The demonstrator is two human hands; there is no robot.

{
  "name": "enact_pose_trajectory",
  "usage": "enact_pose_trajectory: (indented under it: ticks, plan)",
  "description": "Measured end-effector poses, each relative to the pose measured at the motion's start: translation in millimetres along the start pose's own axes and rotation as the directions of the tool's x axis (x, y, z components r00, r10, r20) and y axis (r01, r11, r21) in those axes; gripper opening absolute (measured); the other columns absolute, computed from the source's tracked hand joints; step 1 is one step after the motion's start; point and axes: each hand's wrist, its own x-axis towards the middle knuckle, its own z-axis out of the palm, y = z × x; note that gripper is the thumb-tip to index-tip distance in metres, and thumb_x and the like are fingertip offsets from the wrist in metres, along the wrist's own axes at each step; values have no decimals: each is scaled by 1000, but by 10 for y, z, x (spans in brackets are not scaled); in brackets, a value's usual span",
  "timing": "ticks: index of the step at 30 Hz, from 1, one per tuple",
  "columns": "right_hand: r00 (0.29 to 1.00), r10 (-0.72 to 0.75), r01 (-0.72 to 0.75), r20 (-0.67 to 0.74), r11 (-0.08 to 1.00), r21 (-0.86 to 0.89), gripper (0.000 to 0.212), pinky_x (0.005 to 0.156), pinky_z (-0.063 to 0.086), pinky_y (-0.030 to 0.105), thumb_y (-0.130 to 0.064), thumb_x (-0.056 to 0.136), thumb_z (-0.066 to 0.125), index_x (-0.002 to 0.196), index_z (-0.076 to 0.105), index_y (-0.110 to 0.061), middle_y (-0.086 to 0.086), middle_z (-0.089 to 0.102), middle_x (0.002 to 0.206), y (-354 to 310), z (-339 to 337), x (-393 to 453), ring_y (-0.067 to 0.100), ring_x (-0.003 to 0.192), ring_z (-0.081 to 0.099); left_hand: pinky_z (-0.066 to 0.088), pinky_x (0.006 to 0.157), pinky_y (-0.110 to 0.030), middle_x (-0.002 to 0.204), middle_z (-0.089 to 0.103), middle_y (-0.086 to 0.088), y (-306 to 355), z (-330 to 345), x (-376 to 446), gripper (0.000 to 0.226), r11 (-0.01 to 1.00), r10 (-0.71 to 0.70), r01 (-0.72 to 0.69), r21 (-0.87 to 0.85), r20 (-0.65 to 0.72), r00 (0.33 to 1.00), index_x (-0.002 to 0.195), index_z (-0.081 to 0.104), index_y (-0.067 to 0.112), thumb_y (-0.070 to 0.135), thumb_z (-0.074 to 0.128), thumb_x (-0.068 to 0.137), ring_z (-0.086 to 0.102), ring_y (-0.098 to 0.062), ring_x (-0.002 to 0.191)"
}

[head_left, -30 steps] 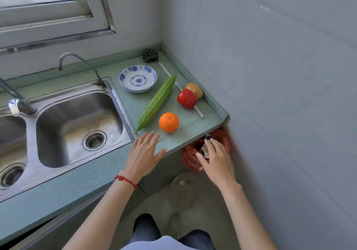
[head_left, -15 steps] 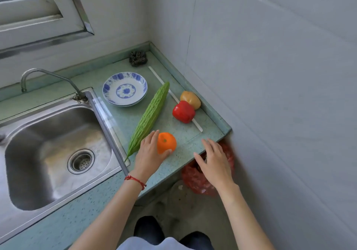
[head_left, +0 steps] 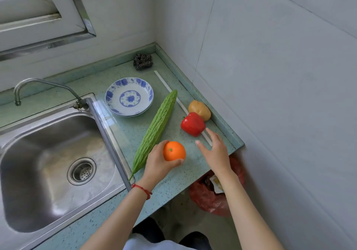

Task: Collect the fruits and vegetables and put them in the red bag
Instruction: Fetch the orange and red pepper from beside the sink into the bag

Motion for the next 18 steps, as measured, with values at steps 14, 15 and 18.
enact_pose_trajectory:
  ticks: [14,15,18]
  plan:
    - [999,38,-39,-17,998,-54,81,96,41,36,-36,76,73,142,29,-17,11,39,142,-45,296,594,27,128,41,43,75,-30,115,52,-4,23,-446,270,61,902,-146,118,-416,-34,989,125,48,19,23,76,71,52,-20,99]
    - [999,41,-42,-18,998,-46,82,96,41,36,-36,76,73,142,29,-17,11,40,141,-50,310,605,26,127,42,44,75,-30,115,52,-4,11,-454,278,61,899,-147,118,-422,-36,988,125,48,19,23,76,71,53,-20,99]
    - [998,49,-50,-29,998,-27,81,93,40,32,-35,75,74,141,30,-17,11,42,139,-73,331,625,26,124,44,47,77,-33,117,54,-6,-13,-470,295,58,887,-150,114,-447,-46,988,122,50,20,22,76,71,54,-23,100]
